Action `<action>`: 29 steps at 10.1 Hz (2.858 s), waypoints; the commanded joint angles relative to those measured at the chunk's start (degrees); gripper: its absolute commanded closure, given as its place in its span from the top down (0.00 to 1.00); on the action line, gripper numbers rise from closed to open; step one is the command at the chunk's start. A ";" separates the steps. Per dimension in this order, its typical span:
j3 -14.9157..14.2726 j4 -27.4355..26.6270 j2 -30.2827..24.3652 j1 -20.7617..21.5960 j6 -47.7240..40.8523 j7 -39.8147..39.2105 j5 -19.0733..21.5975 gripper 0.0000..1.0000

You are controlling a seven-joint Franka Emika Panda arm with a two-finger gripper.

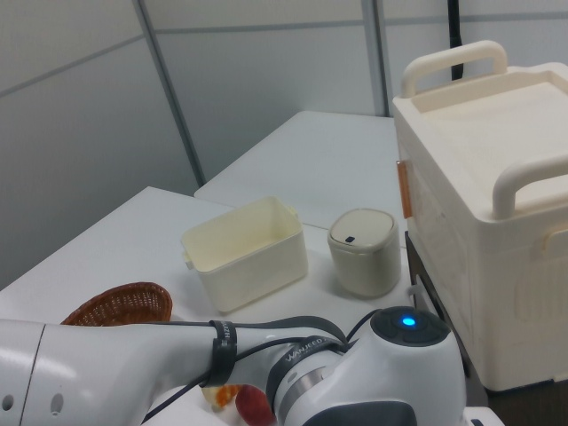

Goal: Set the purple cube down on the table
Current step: 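Lower the open gripper over the purple cube on the pink plate, then close the gripper on the purple cube and lift it off the plate, then carry the purple cube beside the yellow cube and lower it onto the table, then open the gripper and raise it away from the purple cube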

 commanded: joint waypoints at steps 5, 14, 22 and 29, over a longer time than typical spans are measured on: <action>0.13 -1.53 1.83 -0.16 0.19 -0.26 -0.80 0.82; 1.98 4.18 -3.18 20.72 -7.37 26.93 4.56 0.48; 1.98 10.25 -8.86 38.40 -14.01 47.00 6.15 1.00; 1.98 8.84 -19.08 40.27 -23.98 45.35 9.48 1.00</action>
